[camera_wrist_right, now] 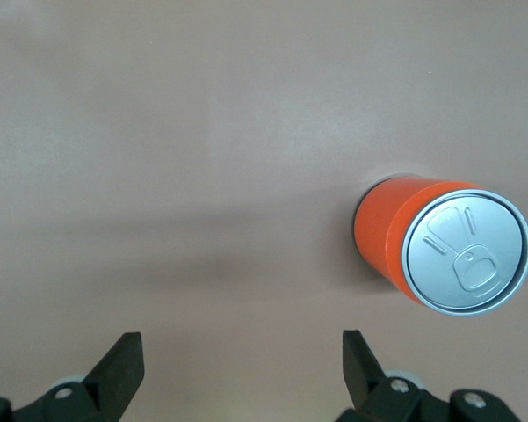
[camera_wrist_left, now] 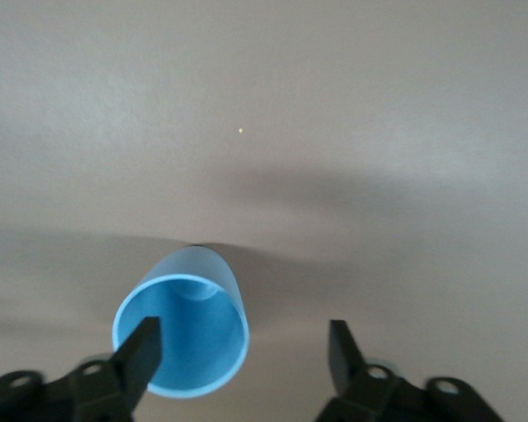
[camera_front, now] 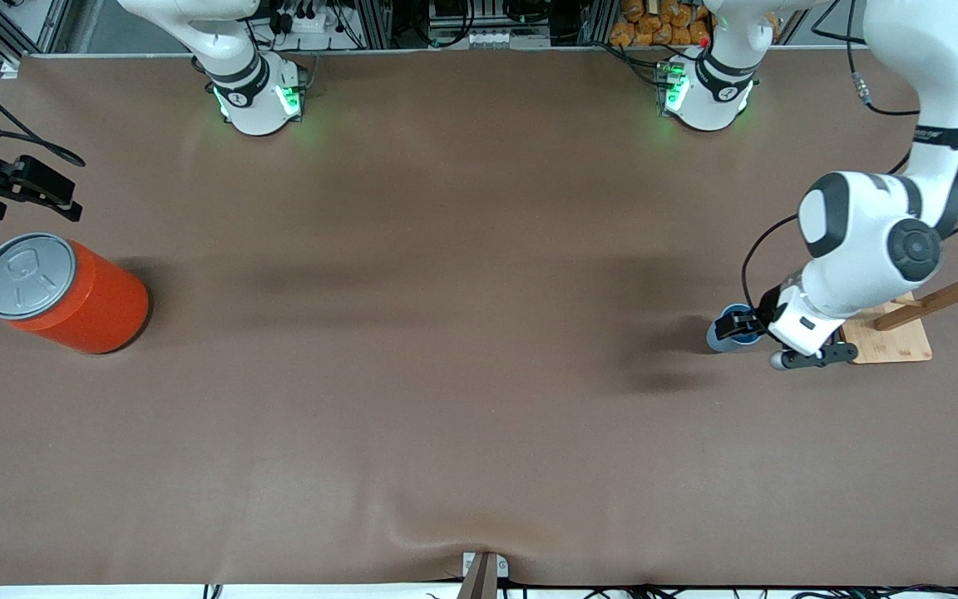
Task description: Flip cup
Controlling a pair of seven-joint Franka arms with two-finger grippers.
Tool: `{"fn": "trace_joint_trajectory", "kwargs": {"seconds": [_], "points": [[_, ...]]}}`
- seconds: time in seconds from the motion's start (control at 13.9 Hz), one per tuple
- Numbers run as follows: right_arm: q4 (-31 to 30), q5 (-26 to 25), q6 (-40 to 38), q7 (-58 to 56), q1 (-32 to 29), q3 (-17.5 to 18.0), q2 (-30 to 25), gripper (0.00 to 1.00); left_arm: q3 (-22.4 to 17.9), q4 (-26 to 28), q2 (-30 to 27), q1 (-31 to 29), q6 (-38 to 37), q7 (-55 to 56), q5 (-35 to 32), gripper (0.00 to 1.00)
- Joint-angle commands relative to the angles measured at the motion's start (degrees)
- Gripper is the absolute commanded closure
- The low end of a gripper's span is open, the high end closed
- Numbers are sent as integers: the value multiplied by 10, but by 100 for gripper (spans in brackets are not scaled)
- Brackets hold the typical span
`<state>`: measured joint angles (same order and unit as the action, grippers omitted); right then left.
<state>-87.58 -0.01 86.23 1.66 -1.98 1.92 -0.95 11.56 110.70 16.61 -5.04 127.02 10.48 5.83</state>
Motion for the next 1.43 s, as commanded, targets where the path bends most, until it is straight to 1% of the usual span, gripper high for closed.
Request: {"fn": "trace_joint_trajectory", "kwargs": {"seconds": [0.0,0.14,0.22,0.5,0.57,0.65,0.79,0.93,1.08,1.15,1.36], "points": [[2,10,-6,-9,-11,7,-4,0,-3,-84,-10,-1,-108,14,-20,0],[2,10,-6,-9,-11,7,-4,0,-2,-162,-7,-1,-200,14,-56,0],[2,10,-6,-9,-11,7,-4,0,-1,-191,-7,1,-229,14,-71,0],[2,10,-6,-9,-10,8,-4,0,-2,-279,-11,-1,-323,11,-80,0],[2,10,-6,-9,-10,7,-4,0,-3,-293,-11,-1,-341,11,-80,0],[2,10,-8,-9,-11,7,-4,0,-5,-295,-18,-2,-347,11,-80,0],[2,10,-11,-9,-12,8,-4,0,-8,-295,-55,-2,-352,11,-80,0],[4,10,-11,-9,-9,8,-4,0,-8,-293,-90,-1,-394,20,-81,0],[4,10,-11,-9,-9,8,-4,0,-8,-290,-118,-5,-420,20,-81,0],[4,10,-11,-9,-9,8,-4,0,-8,-284,-133,-5,-429,23,-81,0],[4,10,-14,-9,-7,9,-4,0,-2,-251,-175,-4,-425,38,-80,0]]}}
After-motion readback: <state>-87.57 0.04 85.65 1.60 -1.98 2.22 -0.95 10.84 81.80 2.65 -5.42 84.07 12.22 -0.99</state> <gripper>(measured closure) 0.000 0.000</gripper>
